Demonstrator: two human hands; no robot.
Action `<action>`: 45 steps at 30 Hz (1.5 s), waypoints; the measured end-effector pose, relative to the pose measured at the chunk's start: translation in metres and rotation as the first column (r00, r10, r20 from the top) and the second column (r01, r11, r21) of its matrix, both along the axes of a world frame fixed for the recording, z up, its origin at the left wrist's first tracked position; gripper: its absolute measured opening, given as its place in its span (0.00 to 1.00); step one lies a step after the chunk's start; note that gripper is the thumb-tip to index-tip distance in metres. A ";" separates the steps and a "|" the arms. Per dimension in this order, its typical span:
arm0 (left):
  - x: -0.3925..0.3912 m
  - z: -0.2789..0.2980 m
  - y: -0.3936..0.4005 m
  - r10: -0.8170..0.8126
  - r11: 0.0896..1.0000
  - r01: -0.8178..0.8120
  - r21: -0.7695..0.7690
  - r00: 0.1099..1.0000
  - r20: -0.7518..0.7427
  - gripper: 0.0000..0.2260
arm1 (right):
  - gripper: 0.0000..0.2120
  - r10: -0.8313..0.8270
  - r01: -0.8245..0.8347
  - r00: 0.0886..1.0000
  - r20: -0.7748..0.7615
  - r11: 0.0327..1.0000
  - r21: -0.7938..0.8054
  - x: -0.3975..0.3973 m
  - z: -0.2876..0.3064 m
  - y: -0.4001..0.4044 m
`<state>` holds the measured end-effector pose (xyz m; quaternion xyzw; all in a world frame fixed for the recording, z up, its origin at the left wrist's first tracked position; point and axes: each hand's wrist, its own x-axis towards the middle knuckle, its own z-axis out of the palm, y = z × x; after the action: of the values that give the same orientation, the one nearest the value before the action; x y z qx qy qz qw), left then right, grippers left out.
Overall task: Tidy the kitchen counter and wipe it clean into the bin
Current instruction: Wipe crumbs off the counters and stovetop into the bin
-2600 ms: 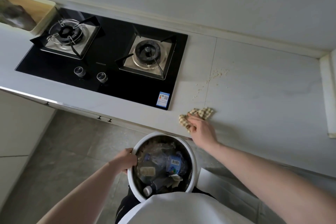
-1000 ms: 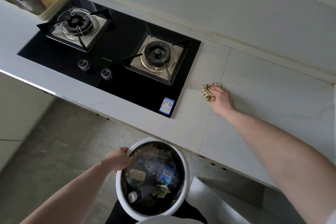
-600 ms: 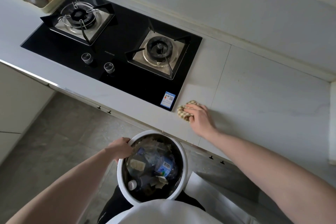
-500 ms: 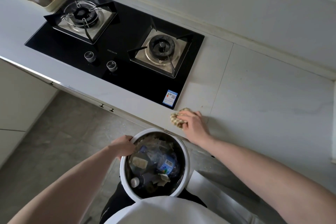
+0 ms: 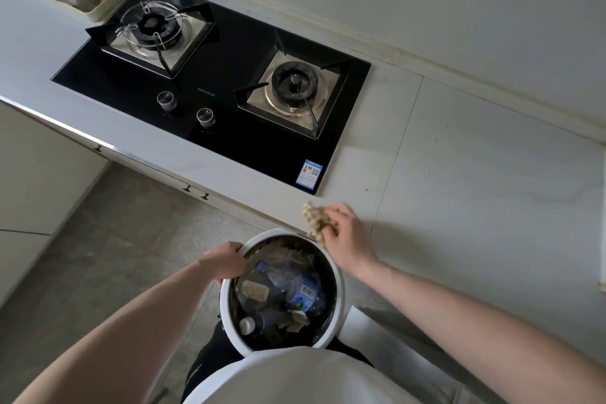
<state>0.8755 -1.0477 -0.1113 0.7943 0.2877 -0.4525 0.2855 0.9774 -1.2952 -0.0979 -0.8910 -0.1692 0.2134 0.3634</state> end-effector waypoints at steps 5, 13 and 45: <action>0.000 0.005 -0.002 -0.012 1.000 0.012 0.003 1.000 0.001 0.17 | 0.14 -0.107 0.135 0.980 0.169 0.977 -0.165 0.059 -0.010 -0.029; 0.001 0.012 -0.008 -0.030 0.999 0.030 0.037 0.999 0.016 0.11 | 0.12 0.020 -0.012 0.999 0.044 0.985 -0.173 -0.001 -0.021 0.008; -0.007 0.013 -0.023 0.114 0.993 -0.114 -0.027 0.993 0.008 0.15 | 0.14 -0.173 0.200 0.977 0.123 0.947 -0.250 0.033 -0.027 -0.058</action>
<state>0.8688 -1.0706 -0.0985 0.7749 0.3250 -0.4356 0.3229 1.0103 -1.3533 -0.1250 -0.9526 -0.0725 0.1537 0.2524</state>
